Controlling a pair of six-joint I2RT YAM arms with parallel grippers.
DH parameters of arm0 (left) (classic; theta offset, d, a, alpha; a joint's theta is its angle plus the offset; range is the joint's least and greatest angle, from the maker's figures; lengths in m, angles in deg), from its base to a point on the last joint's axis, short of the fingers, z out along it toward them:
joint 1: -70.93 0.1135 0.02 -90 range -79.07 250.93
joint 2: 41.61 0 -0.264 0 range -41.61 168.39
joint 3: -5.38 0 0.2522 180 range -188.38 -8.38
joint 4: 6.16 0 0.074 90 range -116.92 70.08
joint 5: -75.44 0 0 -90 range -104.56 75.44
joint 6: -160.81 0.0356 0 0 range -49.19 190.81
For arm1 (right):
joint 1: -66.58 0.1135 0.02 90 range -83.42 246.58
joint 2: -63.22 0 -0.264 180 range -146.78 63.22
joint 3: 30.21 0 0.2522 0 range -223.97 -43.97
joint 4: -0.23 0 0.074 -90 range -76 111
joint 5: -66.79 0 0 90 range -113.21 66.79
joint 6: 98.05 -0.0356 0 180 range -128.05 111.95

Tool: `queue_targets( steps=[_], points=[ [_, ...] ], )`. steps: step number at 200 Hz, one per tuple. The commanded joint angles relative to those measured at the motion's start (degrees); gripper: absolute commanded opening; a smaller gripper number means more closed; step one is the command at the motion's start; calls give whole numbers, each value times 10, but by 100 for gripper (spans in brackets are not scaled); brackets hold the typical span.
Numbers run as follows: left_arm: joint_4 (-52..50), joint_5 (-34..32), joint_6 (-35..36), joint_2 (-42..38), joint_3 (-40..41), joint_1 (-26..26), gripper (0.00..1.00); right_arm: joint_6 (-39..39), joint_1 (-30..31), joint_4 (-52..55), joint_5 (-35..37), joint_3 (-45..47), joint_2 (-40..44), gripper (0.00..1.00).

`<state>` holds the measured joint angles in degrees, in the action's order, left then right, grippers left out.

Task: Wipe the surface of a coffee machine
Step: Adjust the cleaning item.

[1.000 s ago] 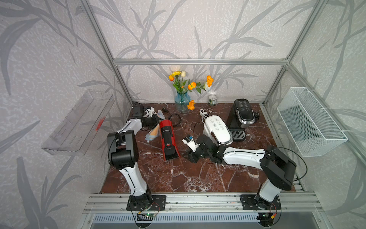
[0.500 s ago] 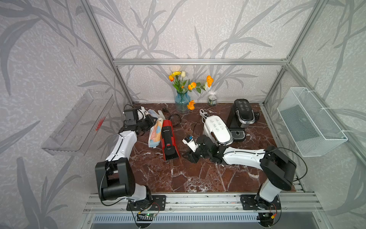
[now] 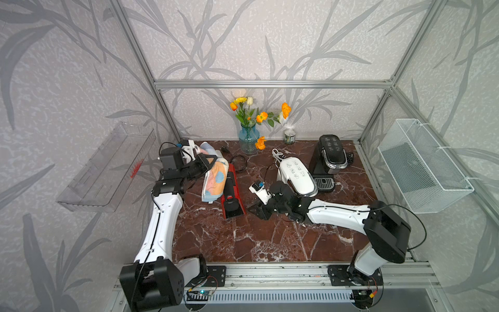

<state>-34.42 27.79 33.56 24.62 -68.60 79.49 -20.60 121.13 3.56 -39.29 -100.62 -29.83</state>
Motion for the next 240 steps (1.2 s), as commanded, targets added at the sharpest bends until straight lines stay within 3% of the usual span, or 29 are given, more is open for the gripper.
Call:
queue_targets(
  steps=[1,18,47,65,109,129,153,187,218,240],
  points=[
    [34,14,-10,-35,8,-26,0,-33,3,-11,-23,-36,50,49],
    [42,-11,0,-58,13,-74,0,-39,1,-6,-23,-44,70,49],
    [-8,-129,75,-84,1,-189,0,-55,-16,13,-26,-36,109,50],
    [-6,-191,77,-86,20,-217,0,-82,-29,8,-44,-14,140,51],
    [54,-215,52,-68,43,-250,0,-165,-30,-87,-112,32,177,64],
    [60,-211,47,-61,33,-262,0,-199,-31,-133,-140,31,147,67],
    [68,-201,28,-62,28,-274,0,-214,-31,-148,-118,24,109,72],
    [48,-181,13,-76,24,-276,0,-274,-51,-215,-134,9,57,72],
    [50,-147,-4,-74,24,-276,0,-293,-52,-248,-156,-18,27,63],
    [40,-147,-4,-69,21,-276,0,-289,-52,-256,-159,-19,27,41]
  ],
)
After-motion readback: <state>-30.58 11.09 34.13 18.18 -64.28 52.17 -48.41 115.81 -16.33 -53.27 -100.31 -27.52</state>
